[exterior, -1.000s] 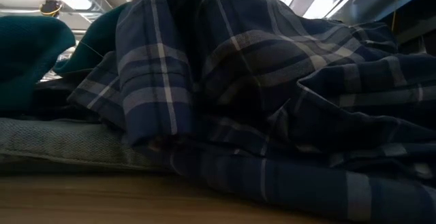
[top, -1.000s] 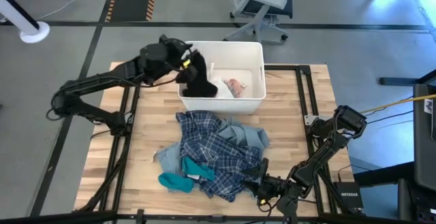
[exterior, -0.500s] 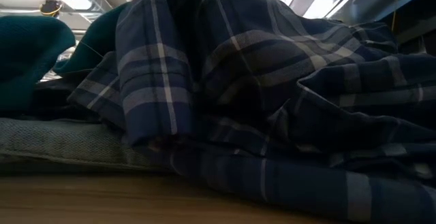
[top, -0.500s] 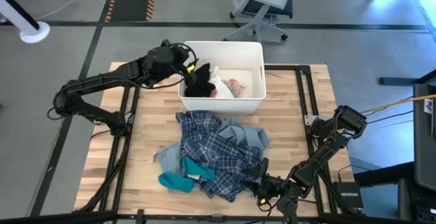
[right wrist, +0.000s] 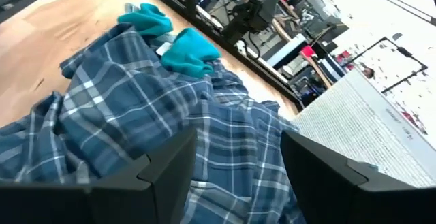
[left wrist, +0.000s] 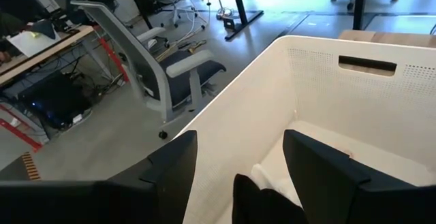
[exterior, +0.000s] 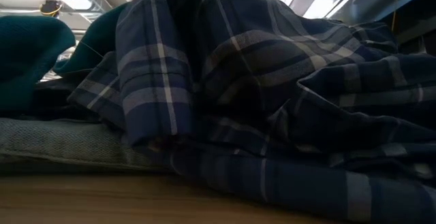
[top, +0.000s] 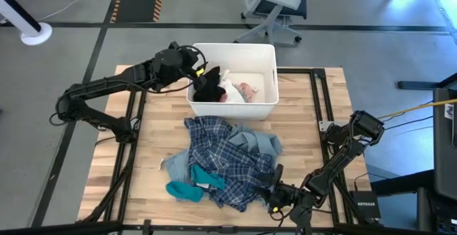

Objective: Sort clothes
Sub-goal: Put the top blue sock into the white laundry bin

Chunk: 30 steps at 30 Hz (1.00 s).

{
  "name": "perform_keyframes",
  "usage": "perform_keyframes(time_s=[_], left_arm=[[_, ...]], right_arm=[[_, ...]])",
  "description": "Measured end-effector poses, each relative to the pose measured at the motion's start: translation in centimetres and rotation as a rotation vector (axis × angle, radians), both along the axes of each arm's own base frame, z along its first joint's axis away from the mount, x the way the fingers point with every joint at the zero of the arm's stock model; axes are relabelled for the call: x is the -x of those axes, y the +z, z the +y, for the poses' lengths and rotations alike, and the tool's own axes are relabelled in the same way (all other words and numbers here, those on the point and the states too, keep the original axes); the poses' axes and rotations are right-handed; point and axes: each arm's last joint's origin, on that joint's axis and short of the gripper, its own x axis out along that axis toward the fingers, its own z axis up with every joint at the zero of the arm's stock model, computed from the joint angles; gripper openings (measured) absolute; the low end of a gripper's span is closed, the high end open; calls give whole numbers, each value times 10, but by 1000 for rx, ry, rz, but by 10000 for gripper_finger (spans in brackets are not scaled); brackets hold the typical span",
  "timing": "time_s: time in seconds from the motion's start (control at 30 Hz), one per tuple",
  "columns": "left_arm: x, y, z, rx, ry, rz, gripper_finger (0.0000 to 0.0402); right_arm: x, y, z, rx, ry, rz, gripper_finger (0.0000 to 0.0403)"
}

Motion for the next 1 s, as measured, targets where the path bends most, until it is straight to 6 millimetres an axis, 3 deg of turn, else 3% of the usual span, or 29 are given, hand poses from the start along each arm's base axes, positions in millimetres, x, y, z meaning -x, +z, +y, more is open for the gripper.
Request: perform_keyframes(time_s=[1.0], left_arm=[[0,0,0,0,0,-1,212]], right_arm=[[-1,4,1,-28,-33,-53,232]])
